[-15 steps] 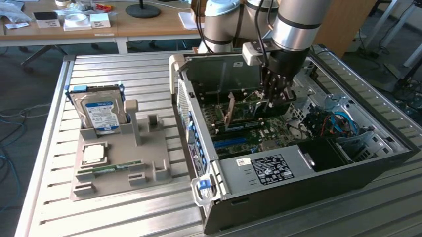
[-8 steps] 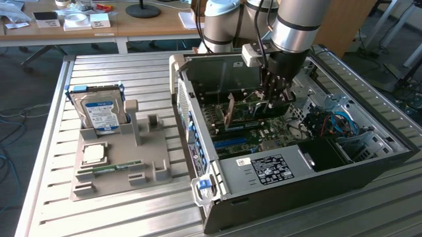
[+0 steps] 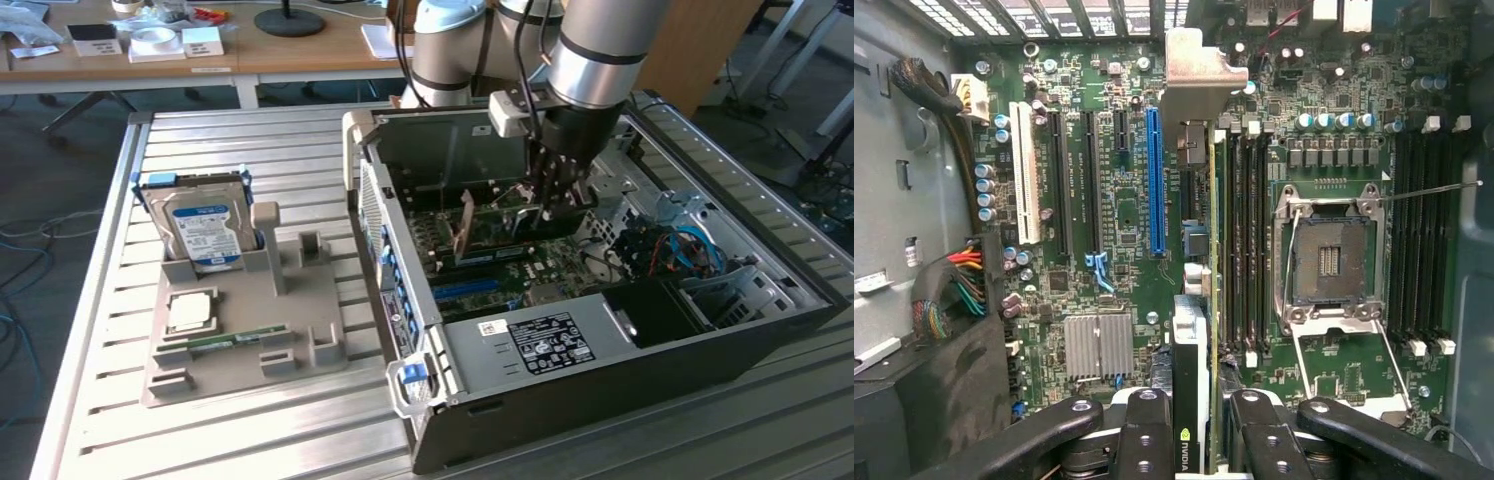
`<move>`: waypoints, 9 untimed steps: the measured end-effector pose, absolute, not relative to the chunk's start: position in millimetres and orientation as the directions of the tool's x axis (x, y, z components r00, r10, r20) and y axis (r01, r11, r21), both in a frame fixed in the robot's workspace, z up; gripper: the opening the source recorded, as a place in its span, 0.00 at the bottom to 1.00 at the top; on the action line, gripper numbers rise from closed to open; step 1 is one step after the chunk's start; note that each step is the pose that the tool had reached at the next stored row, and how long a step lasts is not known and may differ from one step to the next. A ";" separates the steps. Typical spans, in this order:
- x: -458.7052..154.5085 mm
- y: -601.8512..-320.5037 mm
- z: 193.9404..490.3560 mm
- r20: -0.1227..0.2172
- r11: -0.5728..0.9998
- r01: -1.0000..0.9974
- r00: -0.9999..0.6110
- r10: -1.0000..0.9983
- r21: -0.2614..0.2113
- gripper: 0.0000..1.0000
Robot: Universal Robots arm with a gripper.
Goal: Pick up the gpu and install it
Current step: 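Insert the gpu into the slot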
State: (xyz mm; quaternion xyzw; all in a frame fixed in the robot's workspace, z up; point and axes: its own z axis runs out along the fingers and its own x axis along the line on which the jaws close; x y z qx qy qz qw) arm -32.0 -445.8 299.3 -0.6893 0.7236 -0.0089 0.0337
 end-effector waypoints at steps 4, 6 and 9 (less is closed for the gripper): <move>-32.1 -445.9 299.2 -0.036 0.049 -0.997 -0.047 -0.998 -0.059 0.27; -32.2 -445.8 298.1 -0.037 0.050 -0.997 -0.047 -0.998 -0.061 0.27; -32.6 -445.9 295.7 -0.037 0.050 -0.997 -0.047 -0.998 -0.067 0.27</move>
